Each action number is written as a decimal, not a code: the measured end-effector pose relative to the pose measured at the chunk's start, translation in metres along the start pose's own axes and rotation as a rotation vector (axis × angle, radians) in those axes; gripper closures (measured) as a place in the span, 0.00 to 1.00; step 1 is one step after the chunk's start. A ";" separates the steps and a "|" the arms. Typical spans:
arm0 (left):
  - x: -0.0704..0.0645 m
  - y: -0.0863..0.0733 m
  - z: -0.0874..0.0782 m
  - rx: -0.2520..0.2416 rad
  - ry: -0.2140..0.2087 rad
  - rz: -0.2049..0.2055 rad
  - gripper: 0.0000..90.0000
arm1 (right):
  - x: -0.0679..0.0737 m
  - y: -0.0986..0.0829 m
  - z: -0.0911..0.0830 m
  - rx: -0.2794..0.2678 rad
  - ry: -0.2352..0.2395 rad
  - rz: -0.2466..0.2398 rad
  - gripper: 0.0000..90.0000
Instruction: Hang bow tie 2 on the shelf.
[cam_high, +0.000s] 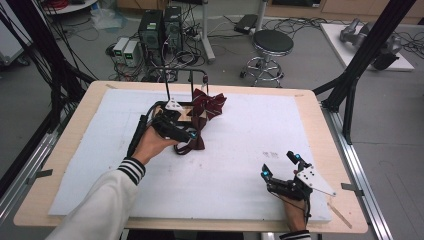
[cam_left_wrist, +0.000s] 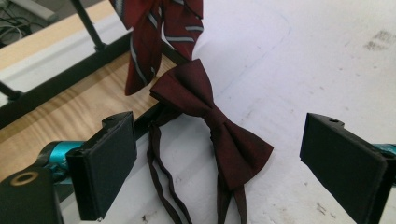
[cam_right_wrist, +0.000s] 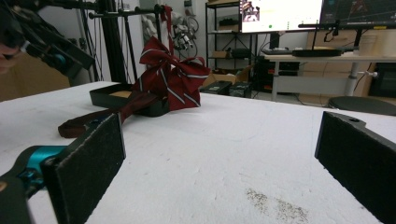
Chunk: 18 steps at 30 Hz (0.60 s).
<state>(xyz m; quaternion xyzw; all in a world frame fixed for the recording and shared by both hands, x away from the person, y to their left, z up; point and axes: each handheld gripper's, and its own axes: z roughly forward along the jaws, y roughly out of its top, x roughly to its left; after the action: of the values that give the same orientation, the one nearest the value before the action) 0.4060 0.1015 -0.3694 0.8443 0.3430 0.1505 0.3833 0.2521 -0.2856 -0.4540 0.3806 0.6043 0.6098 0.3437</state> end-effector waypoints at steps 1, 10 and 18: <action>0.000 0.000 0.003 0.010 0.000 0.001 0.12 | 0.000 0.000 0.000 -0.003 -0.001 -0.001 0.01; 0.005 0.001 0.019 0.050 -0.014 -0.034 0.12 | 0.001 -0.001 -0.001 -0.009 0.000 -0.018 0.01; 0.001 0.003 0.036 0.111 -0.035 -0.027 0.14 | 0.002 -0.001 -0.001 -0.002 0.000 -0.016 0.01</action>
<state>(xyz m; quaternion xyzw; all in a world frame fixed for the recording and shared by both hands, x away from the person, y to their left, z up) 0.4267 0.0815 -0.3907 0.8619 0.3555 0.1112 0.3441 0.2504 -0.2841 -0.4547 0.3753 0.6066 0.6077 0.3490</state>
